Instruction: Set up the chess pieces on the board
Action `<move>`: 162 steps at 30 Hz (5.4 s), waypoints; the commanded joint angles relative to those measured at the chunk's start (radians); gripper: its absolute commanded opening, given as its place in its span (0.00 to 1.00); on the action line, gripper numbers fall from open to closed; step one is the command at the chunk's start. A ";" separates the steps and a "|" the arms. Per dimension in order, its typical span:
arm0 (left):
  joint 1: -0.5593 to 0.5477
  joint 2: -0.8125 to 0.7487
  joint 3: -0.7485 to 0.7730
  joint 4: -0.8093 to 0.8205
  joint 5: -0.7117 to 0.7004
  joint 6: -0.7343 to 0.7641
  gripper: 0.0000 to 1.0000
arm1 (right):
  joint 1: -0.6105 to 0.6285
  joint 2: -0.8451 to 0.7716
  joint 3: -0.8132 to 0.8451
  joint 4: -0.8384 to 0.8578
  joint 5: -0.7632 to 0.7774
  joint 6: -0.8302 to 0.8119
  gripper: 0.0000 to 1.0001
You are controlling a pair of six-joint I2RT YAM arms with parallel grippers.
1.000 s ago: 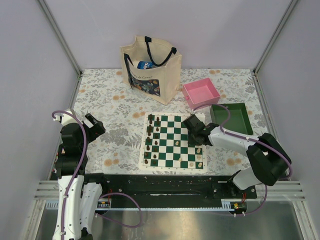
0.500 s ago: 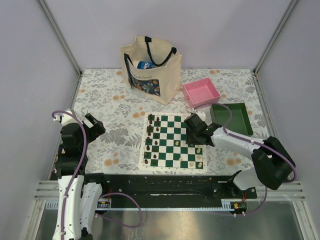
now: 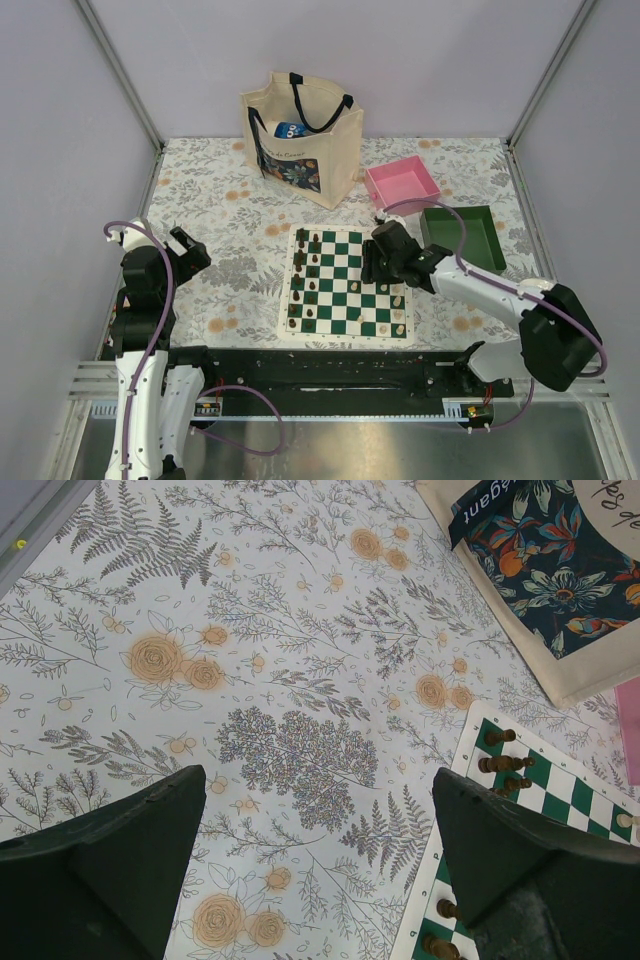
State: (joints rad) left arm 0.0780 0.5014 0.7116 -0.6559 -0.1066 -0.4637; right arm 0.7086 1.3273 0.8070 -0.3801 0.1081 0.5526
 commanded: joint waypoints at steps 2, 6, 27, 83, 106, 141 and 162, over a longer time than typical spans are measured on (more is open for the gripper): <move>0.003 -0.001 0.003 0.050 0.025 0.000 0.99 | -0.004 0.084 0.067 0.055 -0.094 -0.003 0.58; 0.003 -0.001 0.002 0.050 0.024 0.000 0.99 | 0.000 0.131 0.089 0.058 -0.096 -0.002 0.57; 0.005 -0.001 0.002 0.049 0.021 0.002 0.99 | 0.020 0.288 0.127 0.107 -0.177 0.007 0.40; 0.005 0.002 0.003 0.050 0.027 0.000 0.99 | 0.020 0.013 -0.086 -0.033 0.015 0.029 0.22; 0.005 0.000 0.002 0.050 0.030 0.000 0.99 | 0.025 -0.086 -0.077 0.006 -0.132 0.012 0.49; 0.005 0.002 0.003 0.050 0.033 0.002 0.99 | 0.186 0.096 -0.028 -0.019 -0.157 0.021 0.40; 0.005 0.005 0.002 0.050 0.033 0.000 0.99 | 0.189 0.105 -0.019 -0.062 -0.142 -0.002 0.37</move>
State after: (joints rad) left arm 0.0784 0.5014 0.7116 -0.6559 -0.0883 -0.4637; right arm 0.8848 1.4281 0.7479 -0.4187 -0.0628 0.5709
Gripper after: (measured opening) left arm 0.988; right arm 0.363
